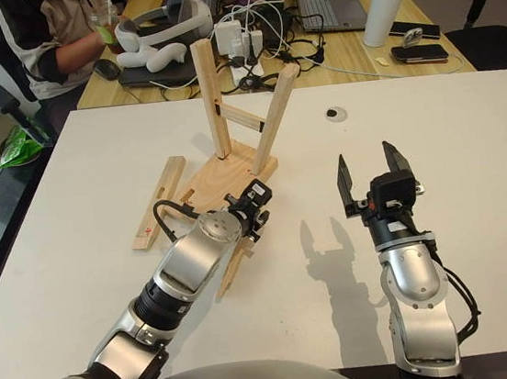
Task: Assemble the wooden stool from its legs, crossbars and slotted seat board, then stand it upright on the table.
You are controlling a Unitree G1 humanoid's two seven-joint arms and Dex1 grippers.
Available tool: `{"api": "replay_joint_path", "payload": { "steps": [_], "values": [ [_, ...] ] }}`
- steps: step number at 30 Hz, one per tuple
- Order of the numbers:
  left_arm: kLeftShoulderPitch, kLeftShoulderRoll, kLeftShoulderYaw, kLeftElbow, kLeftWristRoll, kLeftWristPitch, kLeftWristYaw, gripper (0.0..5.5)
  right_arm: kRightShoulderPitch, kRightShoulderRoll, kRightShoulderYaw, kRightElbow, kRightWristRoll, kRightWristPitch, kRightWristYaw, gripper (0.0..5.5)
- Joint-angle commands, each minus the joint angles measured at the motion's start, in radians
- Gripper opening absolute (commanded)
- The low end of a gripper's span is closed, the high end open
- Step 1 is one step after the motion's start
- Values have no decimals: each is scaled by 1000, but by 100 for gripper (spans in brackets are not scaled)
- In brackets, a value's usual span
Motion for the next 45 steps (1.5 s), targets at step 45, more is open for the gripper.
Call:
{"api": "replay_joint_path", "payload": {
  "steps": [45],
  "values": [
    [-279, 181, 899, -377, -566, -196, -229, 103, -832, 48, 682, 719, -14, 263, 521, 339]
  ]
}}
